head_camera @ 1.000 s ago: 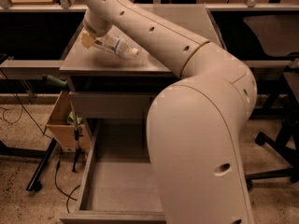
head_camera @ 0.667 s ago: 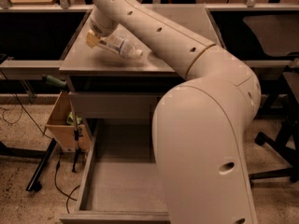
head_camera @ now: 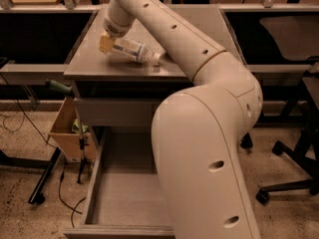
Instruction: Pick blue plastic bottle from middle drawer and place on counter
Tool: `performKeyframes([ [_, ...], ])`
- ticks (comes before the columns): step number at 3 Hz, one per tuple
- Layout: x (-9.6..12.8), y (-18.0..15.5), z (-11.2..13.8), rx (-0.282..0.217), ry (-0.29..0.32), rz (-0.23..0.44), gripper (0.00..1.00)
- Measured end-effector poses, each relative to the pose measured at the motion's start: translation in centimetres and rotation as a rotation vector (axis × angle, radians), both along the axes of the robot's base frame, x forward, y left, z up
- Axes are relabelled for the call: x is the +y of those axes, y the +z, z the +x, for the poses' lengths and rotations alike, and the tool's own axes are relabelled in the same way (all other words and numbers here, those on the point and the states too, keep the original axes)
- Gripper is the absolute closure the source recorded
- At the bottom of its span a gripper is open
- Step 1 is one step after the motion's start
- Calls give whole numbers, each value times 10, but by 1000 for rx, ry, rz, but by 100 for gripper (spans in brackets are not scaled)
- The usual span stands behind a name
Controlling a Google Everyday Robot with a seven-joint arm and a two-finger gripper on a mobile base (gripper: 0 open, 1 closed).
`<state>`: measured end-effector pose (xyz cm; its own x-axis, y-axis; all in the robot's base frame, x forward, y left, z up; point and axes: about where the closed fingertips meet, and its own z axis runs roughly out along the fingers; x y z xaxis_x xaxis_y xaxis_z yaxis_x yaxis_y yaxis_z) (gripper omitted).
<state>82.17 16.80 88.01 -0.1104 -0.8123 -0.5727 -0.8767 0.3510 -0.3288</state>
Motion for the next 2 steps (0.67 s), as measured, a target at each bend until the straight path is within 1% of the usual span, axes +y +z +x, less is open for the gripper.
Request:
performKeyframes([
  [1,-1,-1,-1,9,12,-12,0],
  [2,-1,-1,-1,9,12,-12,0],
])
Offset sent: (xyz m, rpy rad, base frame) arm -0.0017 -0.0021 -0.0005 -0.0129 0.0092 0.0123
